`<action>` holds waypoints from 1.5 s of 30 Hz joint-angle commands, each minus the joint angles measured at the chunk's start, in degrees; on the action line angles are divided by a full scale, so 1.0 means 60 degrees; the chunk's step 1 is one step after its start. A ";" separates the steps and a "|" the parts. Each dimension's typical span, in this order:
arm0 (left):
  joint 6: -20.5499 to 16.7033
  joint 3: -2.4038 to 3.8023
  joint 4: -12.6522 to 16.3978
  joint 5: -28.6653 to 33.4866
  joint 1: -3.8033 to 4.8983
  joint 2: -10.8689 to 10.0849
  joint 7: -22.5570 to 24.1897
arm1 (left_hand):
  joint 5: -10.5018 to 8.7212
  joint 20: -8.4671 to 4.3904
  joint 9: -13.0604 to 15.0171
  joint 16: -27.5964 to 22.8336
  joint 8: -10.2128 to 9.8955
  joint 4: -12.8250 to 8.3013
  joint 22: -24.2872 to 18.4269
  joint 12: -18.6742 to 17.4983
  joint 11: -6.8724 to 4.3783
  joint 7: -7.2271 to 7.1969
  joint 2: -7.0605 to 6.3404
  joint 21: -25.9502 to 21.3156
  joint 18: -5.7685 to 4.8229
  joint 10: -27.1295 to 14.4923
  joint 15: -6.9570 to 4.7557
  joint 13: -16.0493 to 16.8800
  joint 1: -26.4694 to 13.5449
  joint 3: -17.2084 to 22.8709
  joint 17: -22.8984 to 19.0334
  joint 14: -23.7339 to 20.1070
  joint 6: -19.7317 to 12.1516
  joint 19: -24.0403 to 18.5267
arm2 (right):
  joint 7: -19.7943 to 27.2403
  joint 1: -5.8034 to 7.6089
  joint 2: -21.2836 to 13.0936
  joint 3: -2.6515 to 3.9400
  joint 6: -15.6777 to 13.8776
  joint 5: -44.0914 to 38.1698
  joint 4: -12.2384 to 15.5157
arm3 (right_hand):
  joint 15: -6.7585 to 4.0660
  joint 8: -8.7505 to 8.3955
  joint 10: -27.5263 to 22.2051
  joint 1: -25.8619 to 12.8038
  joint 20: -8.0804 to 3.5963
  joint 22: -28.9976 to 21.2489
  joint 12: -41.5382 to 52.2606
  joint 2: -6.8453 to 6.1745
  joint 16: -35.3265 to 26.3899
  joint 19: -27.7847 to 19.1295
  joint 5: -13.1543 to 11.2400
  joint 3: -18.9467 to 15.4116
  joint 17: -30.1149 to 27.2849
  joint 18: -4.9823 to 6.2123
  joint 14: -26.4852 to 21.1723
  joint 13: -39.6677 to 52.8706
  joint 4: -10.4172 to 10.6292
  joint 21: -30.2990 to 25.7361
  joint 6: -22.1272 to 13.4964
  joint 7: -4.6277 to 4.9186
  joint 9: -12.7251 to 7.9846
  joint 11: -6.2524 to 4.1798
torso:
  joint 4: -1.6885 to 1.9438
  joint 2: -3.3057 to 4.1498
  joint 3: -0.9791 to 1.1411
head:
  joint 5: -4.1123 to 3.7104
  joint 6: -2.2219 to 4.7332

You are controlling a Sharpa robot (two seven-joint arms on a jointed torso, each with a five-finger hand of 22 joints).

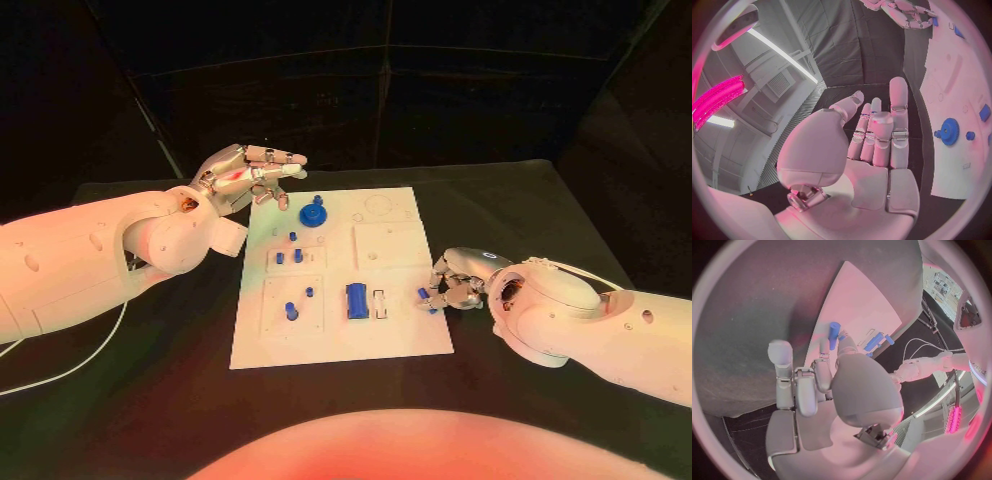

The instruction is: Assemble the parts on the task board

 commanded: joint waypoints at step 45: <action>0.0127 0.0003 0.0009 -0.0020 0.0011 0.0025 0.0030 | -0.0026 0.0045 0.0011 0.0061 0.0012 -0.0010 -0.0012 0.0071 -0.0021 -0.0004 0.0050 -0.0049 0.0124 -0.0073 -0.0018 0.0011 -0.0033 -0.0069 0.0006 -0.0056 -0.0087 -0.0015 | 0.0147 -0.0215 0.0455 -0.0013 -0.1856 0.1410 0.0612 | -0.0044 -0.1089 0.0075 -0.0262 -0.0082 0.0185 -0.0060 -0.0044 0.0025 0.0152 -0.1070 0.3194 0.1434 -0.0129 0.0781 0.0069 -0.0292 0.0054 0.0213 0.0031 0.0037 -0.0032 | 0.0015 0.0003 -0.0003 | 0.0039 -0.0010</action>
